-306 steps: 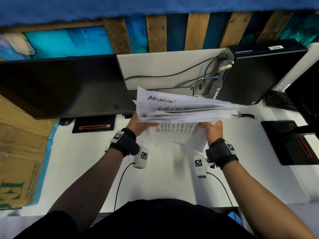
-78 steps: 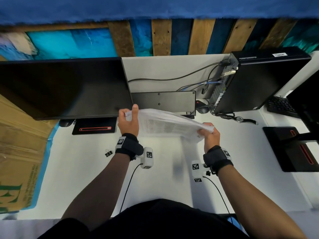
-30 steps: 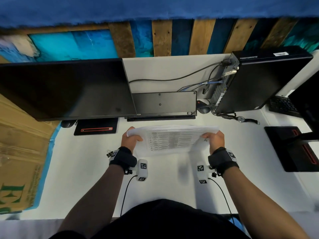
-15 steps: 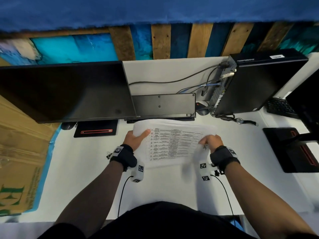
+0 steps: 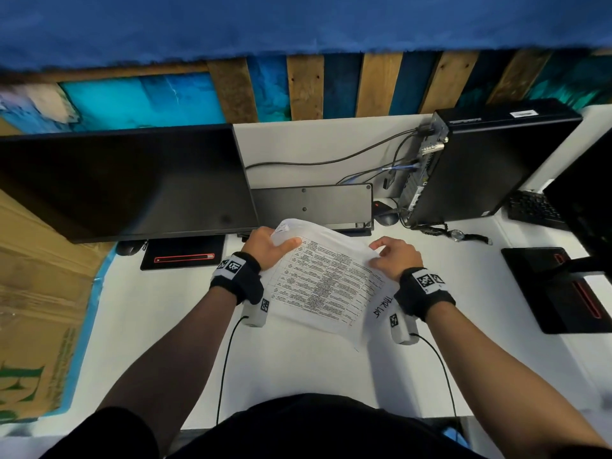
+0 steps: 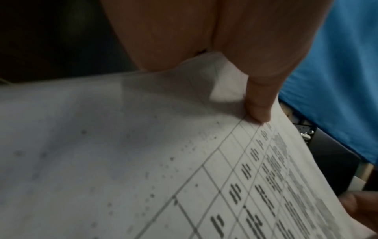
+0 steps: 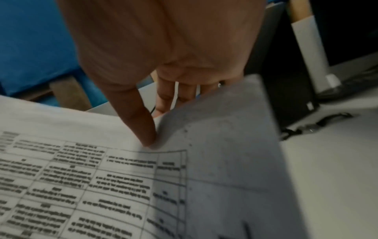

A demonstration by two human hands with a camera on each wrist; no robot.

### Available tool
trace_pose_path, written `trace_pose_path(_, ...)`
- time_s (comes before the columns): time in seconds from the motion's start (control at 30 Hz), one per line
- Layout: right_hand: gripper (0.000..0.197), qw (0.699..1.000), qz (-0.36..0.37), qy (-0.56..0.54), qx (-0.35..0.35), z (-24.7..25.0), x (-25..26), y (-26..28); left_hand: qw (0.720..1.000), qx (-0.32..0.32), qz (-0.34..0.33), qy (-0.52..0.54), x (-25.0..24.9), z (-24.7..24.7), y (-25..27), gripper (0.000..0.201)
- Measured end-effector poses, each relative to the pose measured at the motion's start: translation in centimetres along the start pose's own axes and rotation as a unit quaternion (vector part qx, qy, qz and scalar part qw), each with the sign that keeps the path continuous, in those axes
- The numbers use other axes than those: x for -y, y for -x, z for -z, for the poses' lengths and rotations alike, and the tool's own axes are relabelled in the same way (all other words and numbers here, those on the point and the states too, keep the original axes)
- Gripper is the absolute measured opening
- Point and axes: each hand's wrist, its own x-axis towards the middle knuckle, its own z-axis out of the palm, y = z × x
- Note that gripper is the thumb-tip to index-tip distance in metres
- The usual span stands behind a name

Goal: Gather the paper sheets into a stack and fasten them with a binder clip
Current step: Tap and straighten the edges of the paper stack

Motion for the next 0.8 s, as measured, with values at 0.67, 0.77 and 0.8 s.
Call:
trace_pose_path(0.67, 0.024, 0.929, 0.085, -0.359, -0.001, -0.4, 2.1, 1.7, 0.948, -0.151, 0.023, 0.279, 0.2, 0.1, 1.1, 0.035)
trace_pose_path(0.77, 0.020, 0.891, 0.077, -0.447, -0.018, -1.4, 3.5, 1.8, 0.875, -0.067, 0.028, 0.479, -1.3, -2.5, 2.1, 0.036)
trace_pose_path(0.8, 0.020, 0.880, 0.071, -0.467, -0.040, -1.6, 4.0, 1.9, 0.872, -0.078, 0.020, 0.483, -1.7, -3.2, 2.1, 0.038)
